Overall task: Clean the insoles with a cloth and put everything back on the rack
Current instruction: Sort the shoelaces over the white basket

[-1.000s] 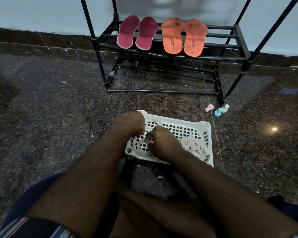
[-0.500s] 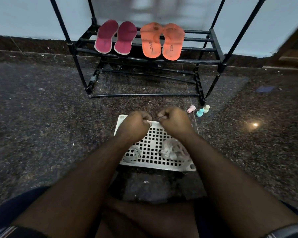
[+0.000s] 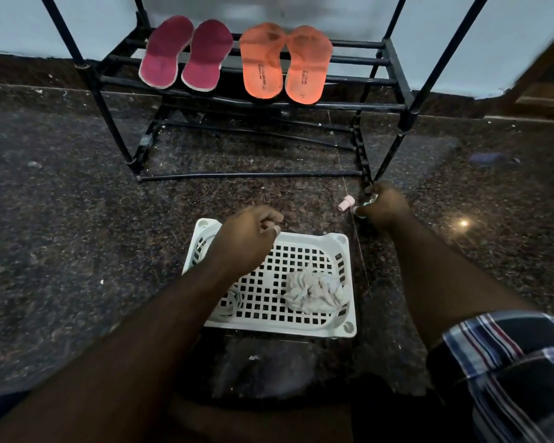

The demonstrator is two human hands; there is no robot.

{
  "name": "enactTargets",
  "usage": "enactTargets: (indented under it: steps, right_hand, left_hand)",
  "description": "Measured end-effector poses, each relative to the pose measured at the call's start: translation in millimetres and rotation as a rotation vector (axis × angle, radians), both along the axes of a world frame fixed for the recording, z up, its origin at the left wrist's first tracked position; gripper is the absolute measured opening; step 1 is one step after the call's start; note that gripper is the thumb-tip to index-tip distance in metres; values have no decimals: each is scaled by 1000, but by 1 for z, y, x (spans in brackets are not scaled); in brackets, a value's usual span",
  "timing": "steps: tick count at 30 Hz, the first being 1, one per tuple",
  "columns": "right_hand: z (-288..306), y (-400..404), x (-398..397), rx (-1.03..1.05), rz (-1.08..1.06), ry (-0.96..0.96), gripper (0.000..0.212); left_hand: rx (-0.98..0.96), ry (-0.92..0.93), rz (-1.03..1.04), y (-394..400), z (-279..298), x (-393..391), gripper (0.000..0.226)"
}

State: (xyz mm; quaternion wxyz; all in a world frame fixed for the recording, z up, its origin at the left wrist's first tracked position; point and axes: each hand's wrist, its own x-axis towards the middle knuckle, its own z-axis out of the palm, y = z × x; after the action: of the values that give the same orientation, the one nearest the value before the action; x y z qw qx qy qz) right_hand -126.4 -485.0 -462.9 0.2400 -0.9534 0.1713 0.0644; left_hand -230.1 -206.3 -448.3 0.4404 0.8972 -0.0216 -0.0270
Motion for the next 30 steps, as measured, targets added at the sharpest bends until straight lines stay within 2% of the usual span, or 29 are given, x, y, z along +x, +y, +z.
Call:
enactTargets:
  steps: [5, 10, 14, 17, 19, 22, 23, 27, 30]
  right_hand:
    - [-21, 14, 15, -146, 143, 48, 56]
    - [-31, 36, 15, -331, 328, 54, 34]
    - [-27, 41, 13, -255, 333, 90, 30]
    - [-19, 40, 8, -82, 253, 63, 33]
    - [-6, 45, 5, 72, 197, 41, 36]
    - [30, 66, -6, 346, 205, -4, 31]
    - [45, 78, -13, 417, 245, -9, 29]
    - [88, 136, -57, 584, 473, -25, 28]
    - [90, 167, -84, 582, 565, -14, 24]
  left_hand:
    - [-8, 0, 4, 4, -1, 3, 21]
    - [-22, 30, 15, 5, -2, 4, 17]
    - [-42, 63, 32, 7, -1, 3, 15]
    - [-131, 118, 88, 9, 0, 3, 14]
    - [-252, 164, 132, 10, 3, 4, 12]
    - [-498, 288, 224, 7, 13, 4, 12]
    - [-617, 355, 256, 7, 17, 4, 17]
    - [-1121, 642, 283, 9, 34, -3, 62]
    - [-1388, 742, 284, 13, 42, -11, 73]
